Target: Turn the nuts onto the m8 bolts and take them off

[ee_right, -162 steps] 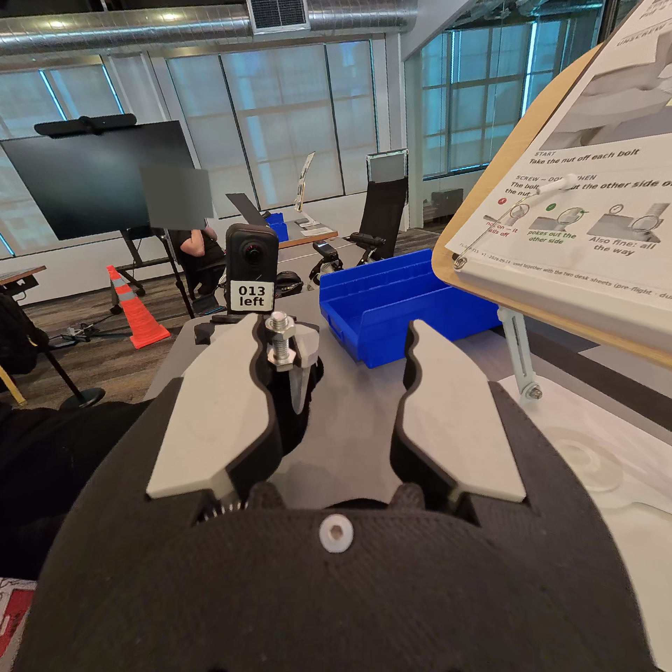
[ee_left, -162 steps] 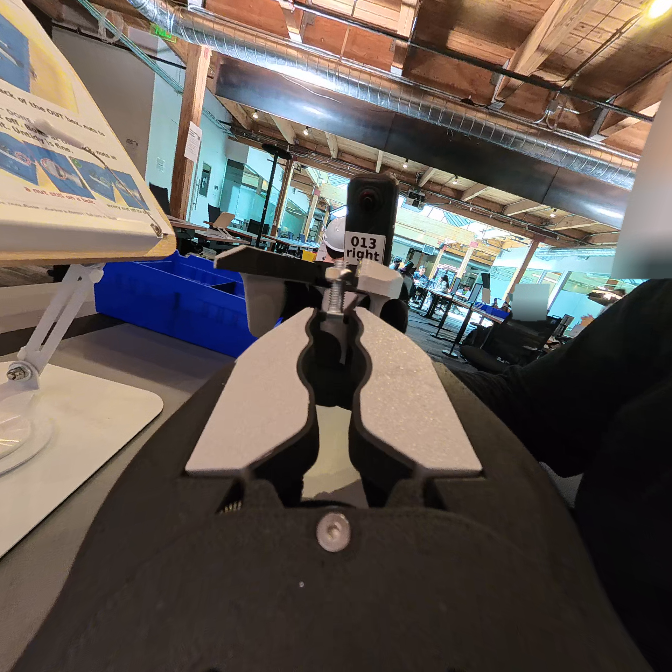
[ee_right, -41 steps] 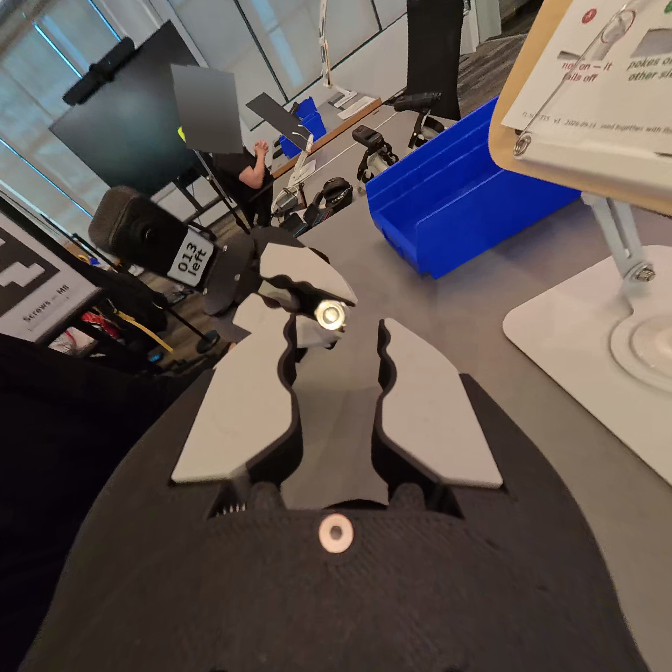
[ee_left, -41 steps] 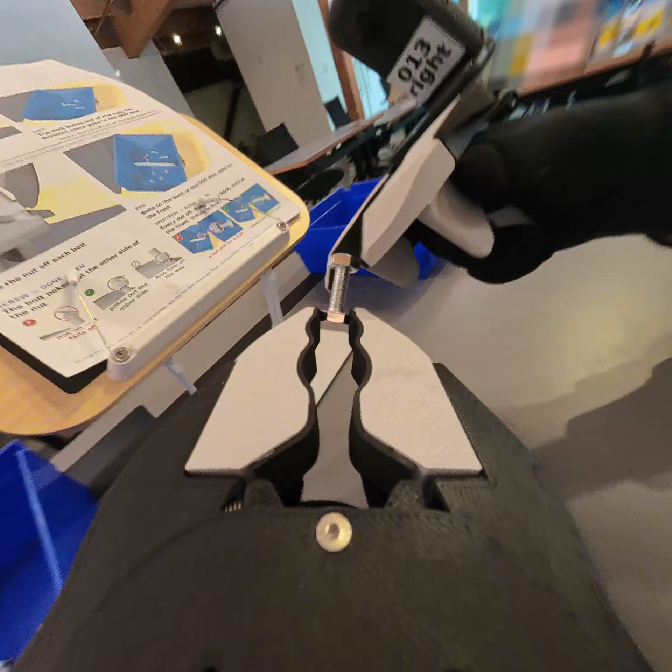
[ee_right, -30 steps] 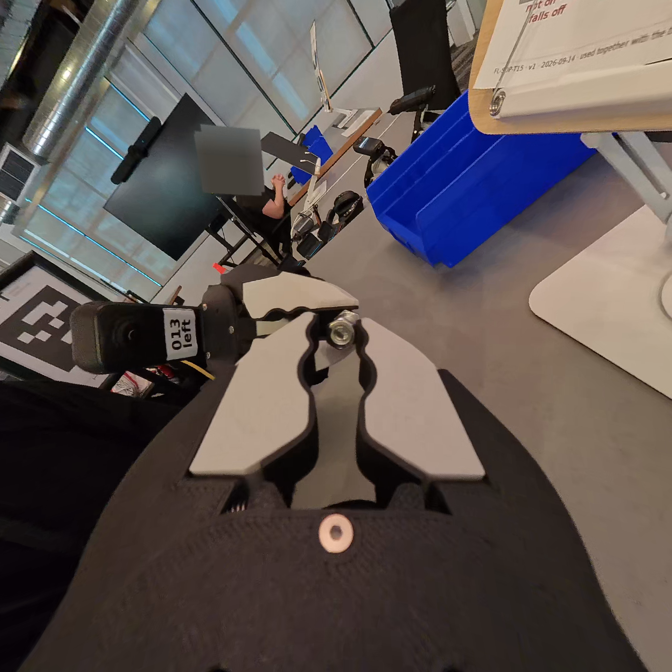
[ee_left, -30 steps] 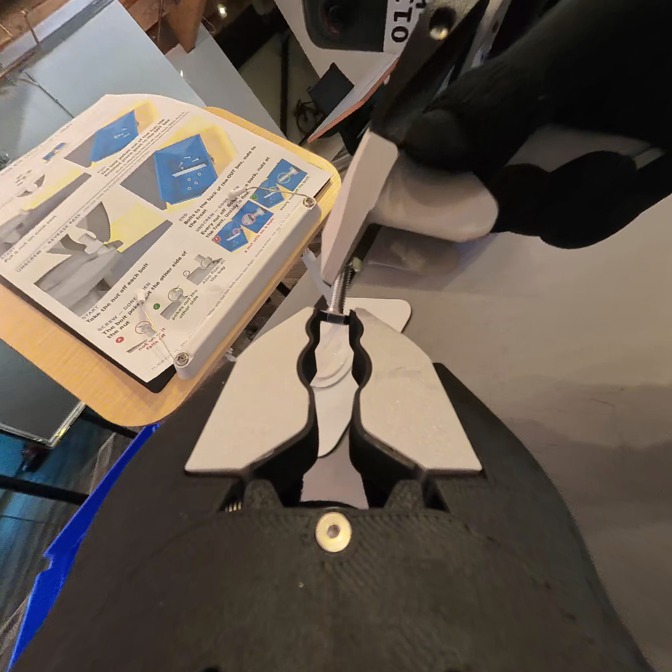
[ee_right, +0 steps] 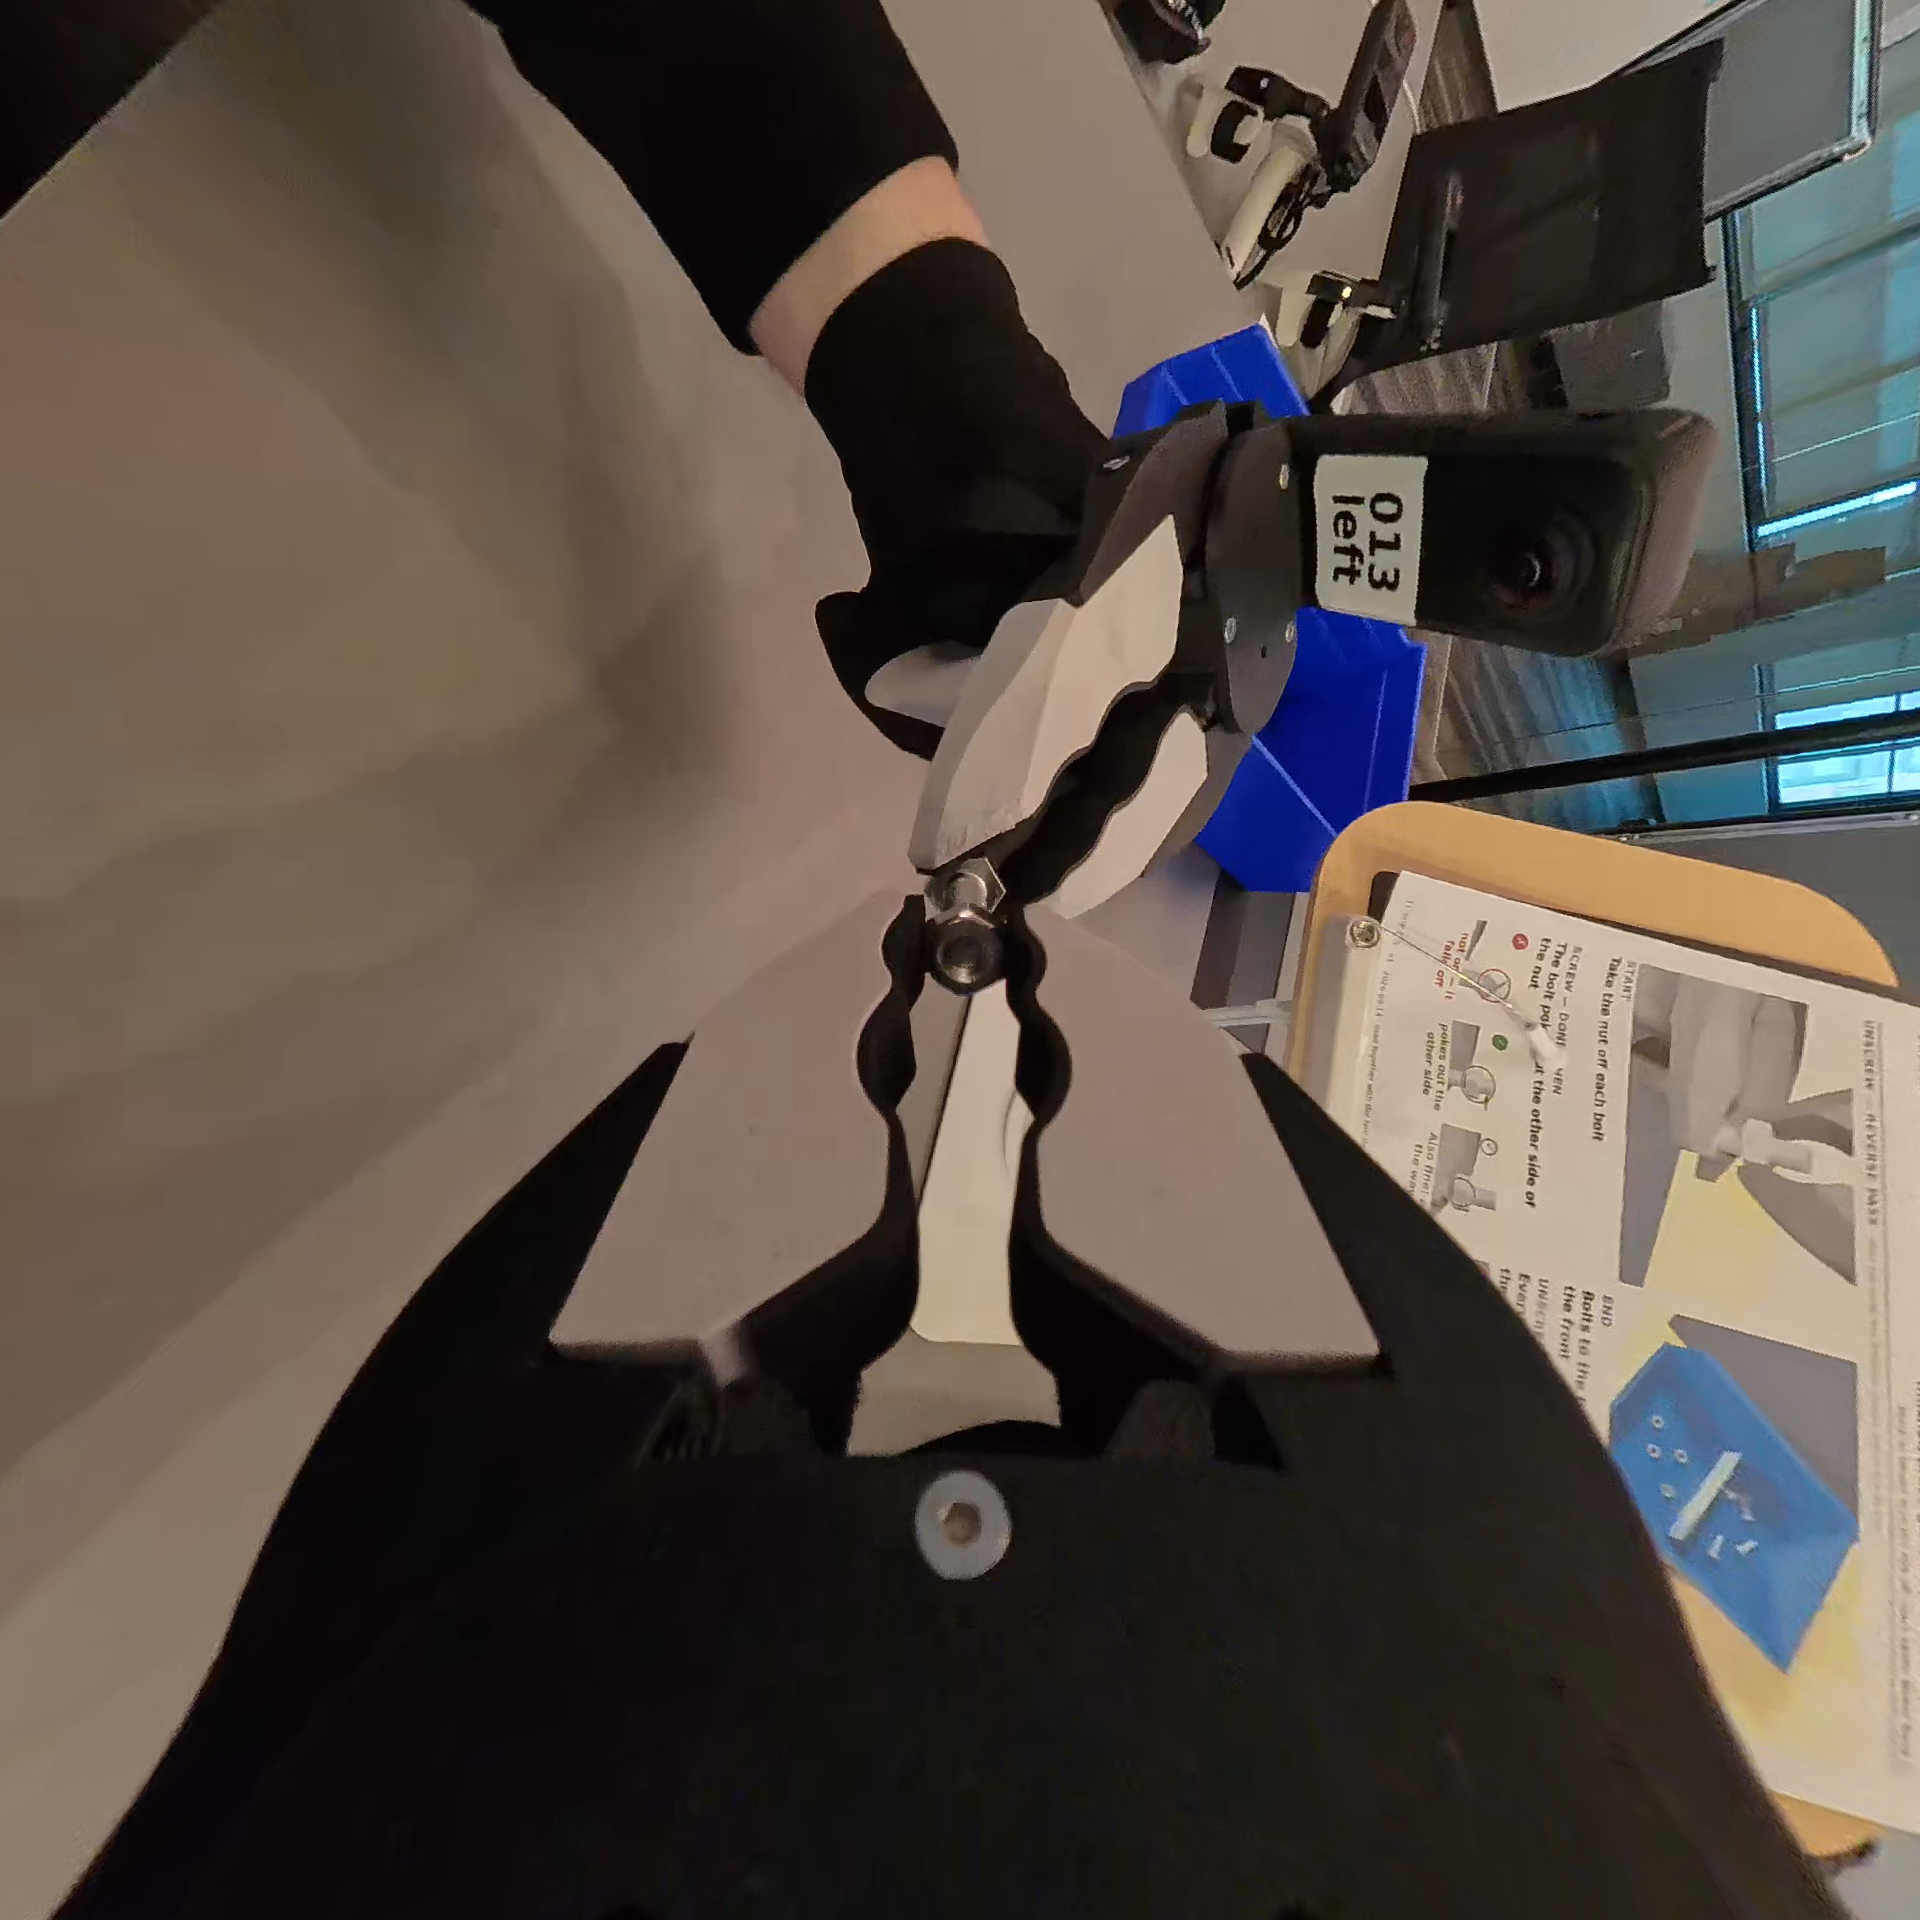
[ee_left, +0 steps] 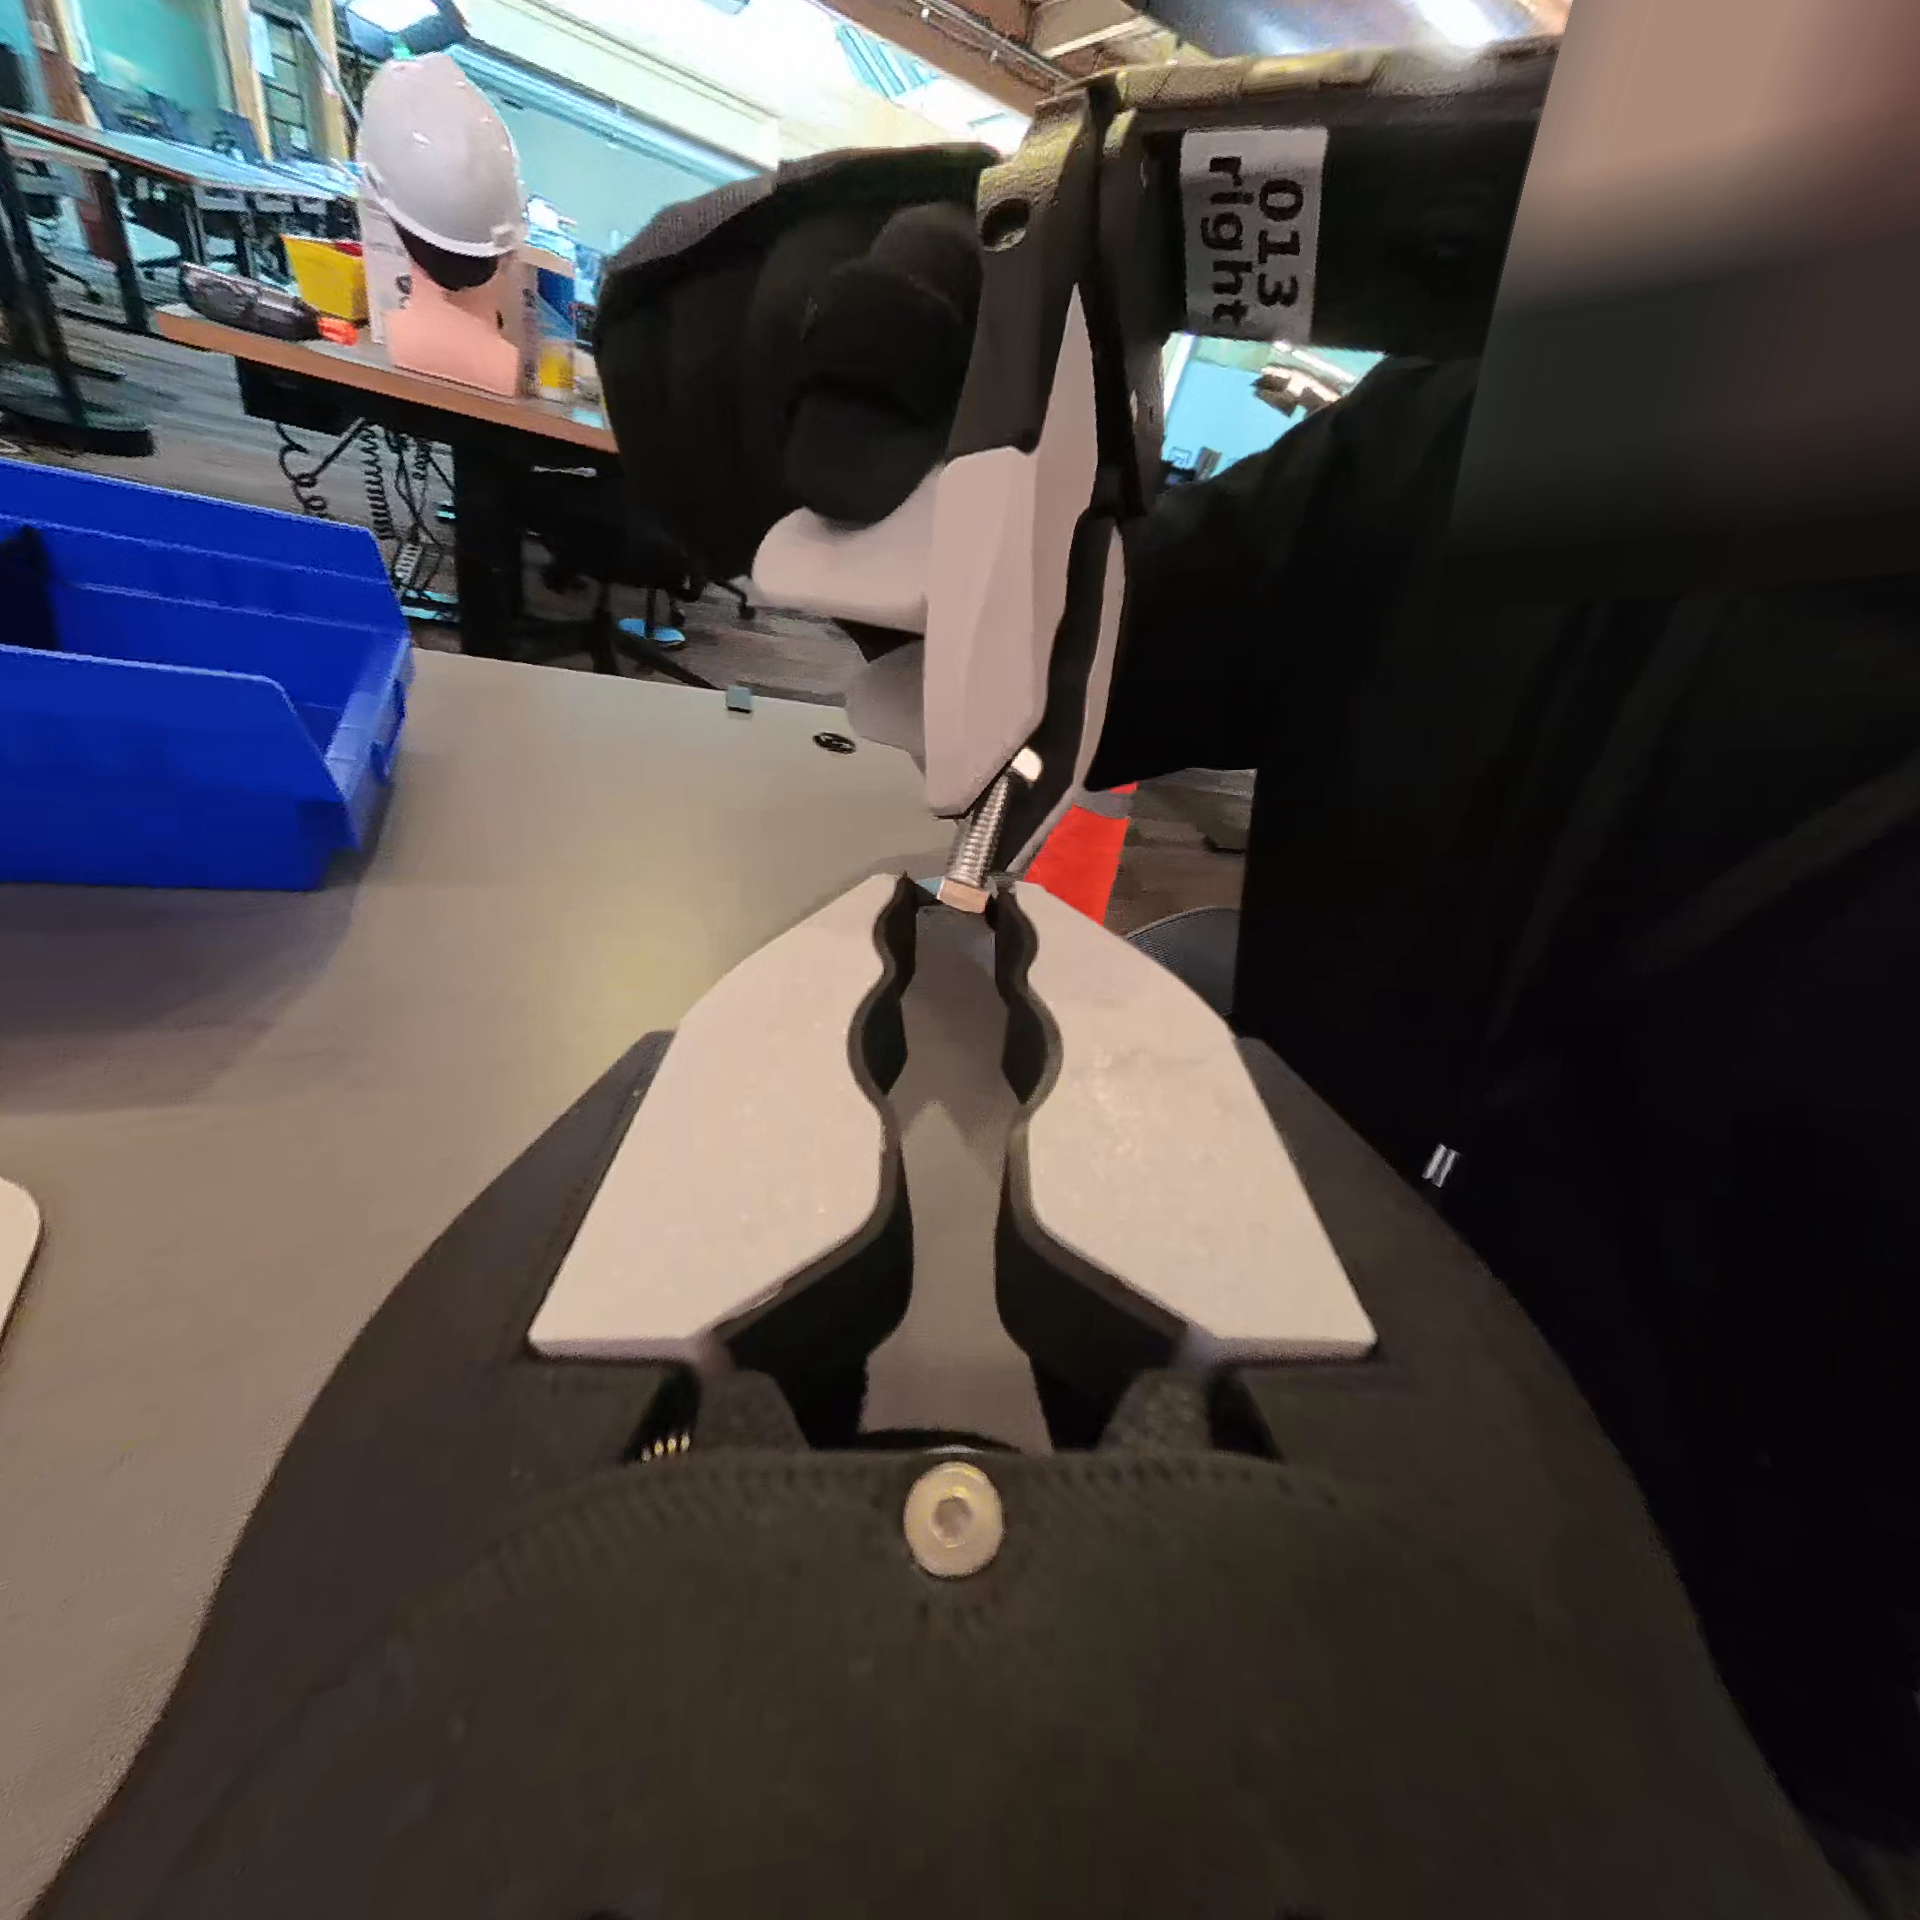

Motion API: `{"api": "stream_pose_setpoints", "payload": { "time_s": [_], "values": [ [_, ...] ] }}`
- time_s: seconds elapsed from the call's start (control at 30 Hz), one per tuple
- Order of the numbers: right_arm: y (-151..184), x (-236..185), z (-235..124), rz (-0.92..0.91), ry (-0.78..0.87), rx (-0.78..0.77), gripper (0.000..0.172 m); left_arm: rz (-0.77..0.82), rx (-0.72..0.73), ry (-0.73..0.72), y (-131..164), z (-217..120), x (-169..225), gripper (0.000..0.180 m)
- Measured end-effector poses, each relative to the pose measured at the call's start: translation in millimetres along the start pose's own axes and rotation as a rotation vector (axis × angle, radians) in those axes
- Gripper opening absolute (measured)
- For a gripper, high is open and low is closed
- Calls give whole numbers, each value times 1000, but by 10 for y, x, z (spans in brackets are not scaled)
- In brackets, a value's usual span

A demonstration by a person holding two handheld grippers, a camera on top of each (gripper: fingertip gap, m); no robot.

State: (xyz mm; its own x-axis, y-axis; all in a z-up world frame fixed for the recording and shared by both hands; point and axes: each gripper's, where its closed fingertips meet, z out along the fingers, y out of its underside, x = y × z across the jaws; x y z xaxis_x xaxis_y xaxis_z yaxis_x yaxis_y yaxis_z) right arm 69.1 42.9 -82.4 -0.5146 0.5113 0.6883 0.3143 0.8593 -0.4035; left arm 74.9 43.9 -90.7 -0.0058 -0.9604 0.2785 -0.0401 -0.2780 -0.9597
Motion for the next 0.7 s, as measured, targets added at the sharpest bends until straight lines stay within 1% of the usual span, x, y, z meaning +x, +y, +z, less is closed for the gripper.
{"api": "stream_pose_setpoints", "payload": {
  "time_s": [0.13, 0.43, 0.47, 0.5, 0.6, 0.63, 0.7],
  "values": [
    [21, -44, -4, -44, 9, -28, 15, -11, 4, 20, 32, 32, -5, 14],
    [89, -48, 21, -2, 18, -15, 15, -4, 11, -9, 80, 66, -54, 15],
    [94, -47, 31, -2, 19, -17, 20, -2, 9, -11, 84, 80, -57, 15],
    [96, -41, 42, 4, 21, -18, 30, 1, 9, -11, 86, 93, -56, 15],
    [135, 7, 55, 40, 40, -31, 51, 13, 14, -35, 76, 97, -91, 15],
    [147, 27, 38, 68, 46, -26, 54, 22, 12, -59, 75, 87, -118, 15],
    [163, 53, -15, 188, 44, 12, 56, 58, -1, -136, 65, 50, -186, 15]
  ]
}}
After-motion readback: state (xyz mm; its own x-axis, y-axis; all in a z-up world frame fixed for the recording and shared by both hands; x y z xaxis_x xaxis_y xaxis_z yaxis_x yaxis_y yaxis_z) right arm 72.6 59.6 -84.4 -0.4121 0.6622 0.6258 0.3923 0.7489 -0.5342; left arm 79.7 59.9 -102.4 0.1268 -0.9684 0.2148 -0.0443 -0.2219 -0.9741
